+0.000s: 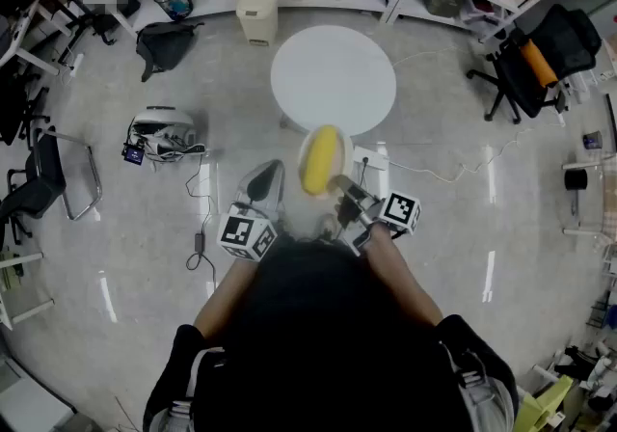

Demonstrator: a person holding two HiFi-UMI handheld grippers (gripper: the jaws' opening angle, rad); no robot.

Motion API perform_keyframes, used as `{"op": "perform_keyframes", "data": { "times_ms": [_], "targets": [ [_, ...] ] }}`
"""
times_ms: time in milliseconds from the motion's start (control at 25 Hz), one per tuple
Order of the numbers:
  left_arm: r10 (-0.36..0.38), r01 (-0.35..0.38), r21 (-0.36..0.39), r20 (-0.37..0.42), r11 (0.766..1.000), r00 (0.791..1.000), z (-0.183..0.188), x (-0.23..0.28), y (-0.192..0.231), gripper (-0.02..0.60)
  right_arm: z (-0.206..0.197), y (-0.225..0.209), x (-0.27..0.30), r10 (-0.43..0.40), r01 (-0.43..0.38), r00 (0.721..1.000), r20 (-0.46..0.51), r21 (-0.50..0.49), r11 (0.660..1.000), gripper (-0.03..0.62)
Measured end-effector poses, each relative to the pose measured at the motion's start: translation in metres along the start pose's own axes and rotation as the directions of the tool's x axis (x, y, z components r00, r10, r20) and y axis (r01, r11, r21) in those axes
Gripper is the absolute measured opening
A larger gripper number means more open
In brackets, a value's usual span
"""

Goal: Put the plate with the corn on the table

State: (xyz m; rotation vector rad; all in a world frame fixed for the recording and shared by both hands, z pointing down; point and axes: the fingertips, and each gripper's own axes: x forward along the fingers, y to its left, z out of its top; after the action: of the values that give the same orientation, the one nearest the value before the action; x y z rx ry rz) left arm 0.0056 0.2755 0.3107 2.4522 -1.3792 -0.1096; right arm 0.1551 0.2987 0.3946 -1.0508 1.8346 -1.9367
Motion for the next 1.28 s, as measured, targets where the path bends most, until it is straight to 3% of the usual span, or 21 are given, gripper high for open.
{"op": "perform_keyframes", "data": {
  "times_ms": [360, 1280],
  "targets": [
    [0.002, -0.002, -0.005, 0.007, 1.000, 1.000, -0.001, -0.002, 0.000, 0.003, -0.001, 0.003, 0.003, 0.034, -0.034, 0.999, -0.003, -0.009, 0.999, 0.031],
    [0.000, 0.000, -0.008, 0.014, 1.000, 1.000, 0.006, -0.015, 0.028, 0.003, -0.017, 0.011, 0.024, 0.023, -0.023, 1.000, 0.008, -0.002, 1.000, 0.032]
  ]
}}
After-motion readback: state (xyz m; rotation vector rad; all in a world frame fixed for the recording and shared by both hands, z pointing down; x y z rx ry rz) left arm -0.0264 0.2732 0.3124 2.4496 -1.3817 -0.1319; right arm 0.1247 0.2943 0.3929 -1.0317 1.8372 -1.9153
